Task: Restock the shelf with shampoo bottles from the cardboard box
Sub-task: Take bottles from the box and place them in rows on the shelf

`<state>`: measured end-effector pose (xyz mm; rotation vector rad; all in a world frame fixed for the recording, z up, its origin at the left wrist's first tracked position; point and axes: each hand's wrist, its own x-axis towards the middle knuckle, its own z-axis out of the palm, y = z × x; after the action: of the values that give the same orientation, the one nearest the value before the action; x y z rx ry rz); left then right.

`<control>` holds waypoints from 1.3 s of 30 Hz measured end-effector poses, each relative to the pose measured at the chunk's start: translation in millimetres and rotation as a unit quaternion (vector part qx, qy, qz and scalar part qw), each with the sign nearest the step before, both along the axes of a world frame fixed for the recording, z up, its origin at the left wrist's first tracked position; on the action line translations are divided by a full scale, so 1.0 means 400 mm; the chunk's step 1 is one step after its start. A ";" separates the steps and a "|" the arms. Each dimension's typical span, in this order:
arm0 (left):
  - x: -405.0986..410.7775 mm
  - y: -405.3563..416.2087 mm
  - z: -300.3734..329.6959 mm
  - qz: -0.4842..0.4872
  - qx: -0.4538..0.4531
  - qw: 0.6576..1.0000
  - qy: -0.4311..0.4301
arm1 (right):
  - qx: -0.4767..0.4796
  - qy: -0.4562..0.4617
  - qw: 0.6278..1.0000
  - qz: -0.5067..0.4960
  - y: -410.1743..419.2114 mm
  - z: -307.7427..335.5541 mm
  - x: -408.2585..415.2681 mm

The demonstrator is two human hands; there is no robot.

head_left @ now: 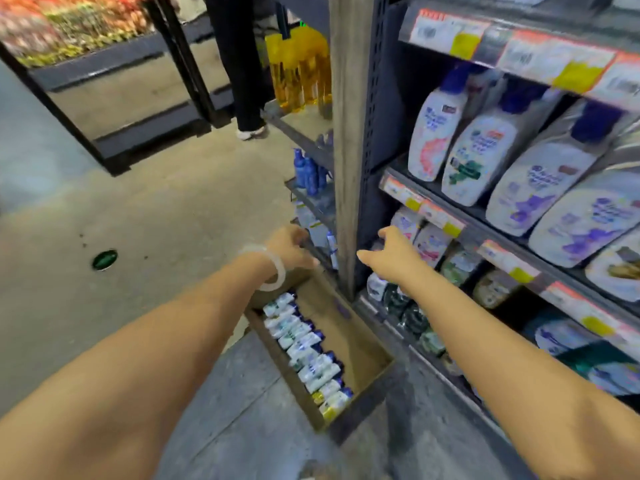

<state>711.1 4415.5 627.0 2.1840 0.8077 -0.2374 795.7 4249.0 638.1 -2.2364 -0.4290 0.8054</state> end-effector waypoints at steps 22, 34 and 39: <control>0.101 0.686 -0.635 -0.102 -0.028 0.973 0.208 | -0.100 0.226 0.916 -0.315 0.476 -0.659 -0.013; 0.046 0.468 -1.275 -0.205 -0.110 0.914 0.333 | -0.170 0.274 0.846 -0.425 0.308 -1.306 -0.200; 0.001 0.398 -1.552 -0.221 -0.063 0.900 0.369 | -0.169 0.330 0.815 -0.446 0.285 -1.591 -0.282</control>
<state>711.3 4574.8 6.3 2.1179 0.6322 -1.3699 682.7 4362.9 1.6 -1.9198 1.0961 1.0680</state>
